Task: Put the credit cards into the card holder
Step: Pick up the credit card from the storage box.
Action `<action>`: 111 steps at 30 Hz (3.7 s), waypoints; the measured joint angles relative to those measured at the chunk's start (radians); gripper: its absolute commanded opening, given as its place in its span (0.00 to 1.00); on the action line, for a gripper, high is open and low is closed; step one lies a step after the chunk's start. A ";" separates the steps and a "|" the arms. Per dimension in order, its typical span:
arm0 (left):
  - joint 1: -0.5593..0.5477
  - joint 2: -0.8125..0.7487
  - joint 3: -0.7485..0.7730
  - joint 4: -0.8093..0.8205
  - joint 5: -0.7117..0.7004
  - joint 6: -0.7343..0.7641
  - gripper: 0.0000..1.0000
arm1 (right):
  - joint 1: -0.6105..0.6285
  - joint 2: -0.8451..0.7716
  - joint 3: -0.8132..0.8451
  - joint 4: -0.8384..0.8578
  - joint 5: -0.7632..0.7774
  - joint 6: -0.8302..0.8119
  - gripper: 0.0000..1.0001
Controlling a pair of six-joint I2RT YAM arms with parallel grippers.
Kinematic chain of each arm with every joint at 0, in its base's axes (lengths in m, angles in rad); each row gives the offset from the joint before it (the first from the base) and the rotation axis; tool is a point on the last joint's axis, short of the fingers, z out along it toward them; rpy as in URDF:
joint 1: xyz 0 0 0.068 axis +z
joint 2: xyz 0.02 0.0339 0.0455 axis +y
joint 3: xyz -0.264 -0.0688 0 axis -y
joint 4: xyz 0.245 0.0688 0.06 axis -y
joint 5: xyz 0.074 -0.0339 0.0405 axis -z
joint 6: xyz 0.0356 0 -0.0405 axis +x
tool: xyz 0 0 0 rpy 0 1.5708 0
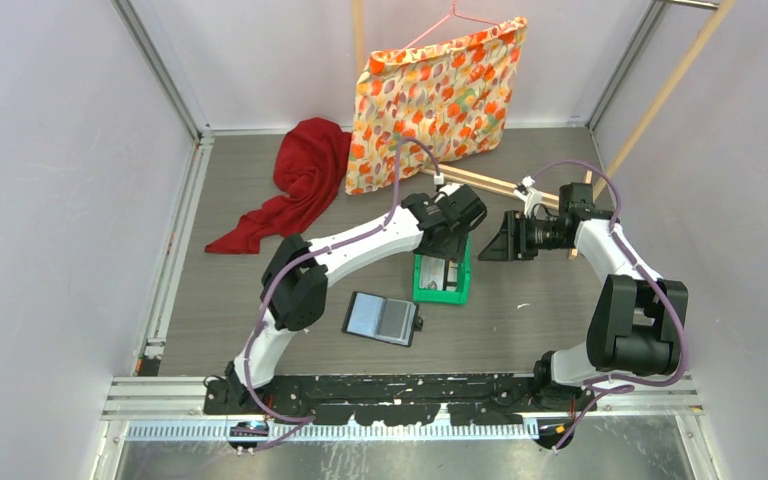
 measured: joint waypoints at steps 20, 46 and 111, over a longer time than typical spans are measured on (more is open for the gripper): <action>0.000 0.145 0.030 -0.031 0.011 0.002 0.68 | -0.003 0.000 0.000 0.007 0.000 0.001 0.67; -0.028 0.177 0.034 -0.042 -0.177 0.097 0.40 | -0.003 0.000 0.000 0.007 -0.001 0.001 0.67; 0.040 0.093 0.002 -0.119 -0.306 0.201 0.01 | -0.004 0.000 0.000 0.007 -0.009 0.000 0.68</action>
